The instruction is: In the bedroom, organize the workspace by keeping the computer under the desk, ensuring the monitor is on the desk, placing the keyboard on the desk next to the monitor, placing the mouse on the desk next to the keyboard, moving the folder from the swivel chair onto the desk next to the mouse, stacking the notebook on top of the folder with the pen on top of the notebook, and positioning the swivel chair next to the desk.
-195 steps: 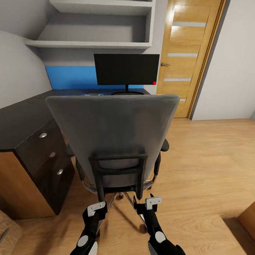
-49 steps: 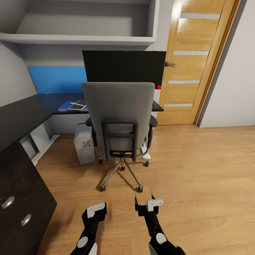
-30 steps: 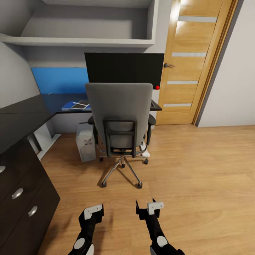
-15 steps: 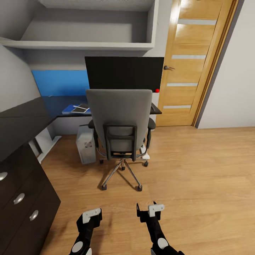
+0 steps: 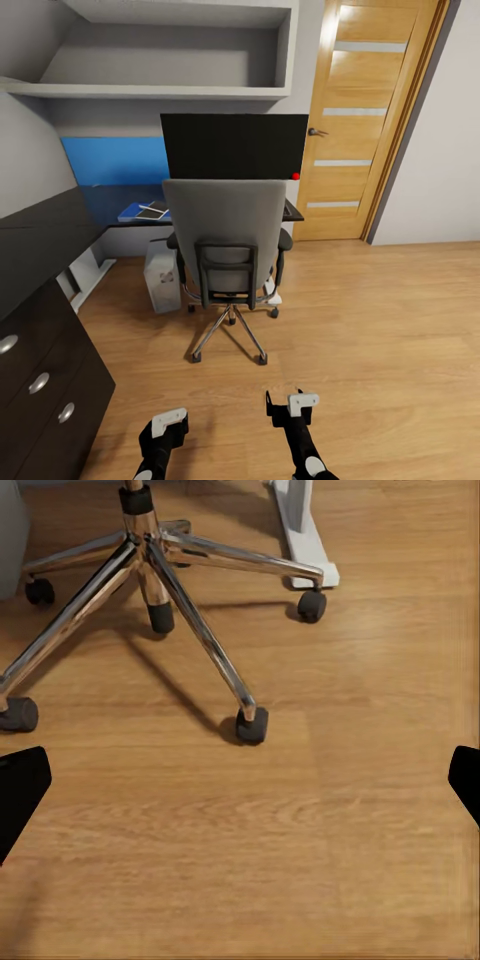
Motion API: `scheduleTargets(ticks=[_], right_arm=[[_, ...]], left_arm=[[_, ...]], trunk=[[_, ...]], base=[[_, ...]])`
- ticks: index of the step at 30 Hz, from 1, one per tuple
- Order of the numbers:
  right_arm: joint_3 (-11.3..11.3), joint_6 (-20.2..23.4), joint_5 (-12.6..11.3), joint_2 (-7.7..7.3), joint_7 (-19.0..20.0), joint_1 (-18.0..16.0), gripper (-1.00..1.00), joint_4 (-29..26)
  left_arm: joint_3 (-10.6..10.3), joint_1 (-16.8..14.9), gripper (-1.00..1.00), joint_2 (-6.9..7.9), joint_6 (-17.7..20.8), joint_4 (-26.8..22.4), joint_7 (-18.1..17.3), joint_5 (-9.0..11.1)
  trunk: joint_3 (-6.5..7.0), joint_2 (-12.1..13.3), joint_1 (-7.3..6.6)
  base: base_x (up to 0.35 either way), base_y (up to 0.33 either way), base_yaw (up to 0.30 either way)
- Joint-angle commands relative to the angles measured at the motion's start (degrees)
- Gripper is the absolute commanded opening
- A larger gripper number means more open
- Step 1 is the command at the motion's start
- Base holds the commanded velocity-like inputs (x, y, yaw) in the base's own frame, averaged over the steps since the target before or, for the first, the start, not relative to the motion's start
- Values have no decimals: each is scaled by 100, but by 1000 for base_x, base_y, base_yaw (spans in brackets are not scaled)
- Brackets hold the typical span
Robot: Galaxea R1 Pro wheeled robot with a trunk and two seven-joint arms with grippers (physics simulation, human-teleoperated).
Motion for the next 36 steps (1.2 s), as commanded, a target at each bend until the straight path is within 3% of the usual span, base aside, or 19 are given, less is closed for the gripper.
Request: scheduleTargets(ticks=[1,12,36], right_arm=[[50,-46,-49,-11,-35,-9,100,38],[42,-69,-52,-14,-34,-10,100,194],[38,-62,-41,-37,-39,-12,100,385]], left_arm=[[-37,-3,100,15,-22,7,36,56],[-31,-1,100,24,-13,11,21,66],[-10,-3,100,23,115,35,29,67]], trunk=[[14,40,-24],[211,481,-265],[642,1443,-792]], base=[[0,0,0],[-103,0,0],[-311,0,0]])
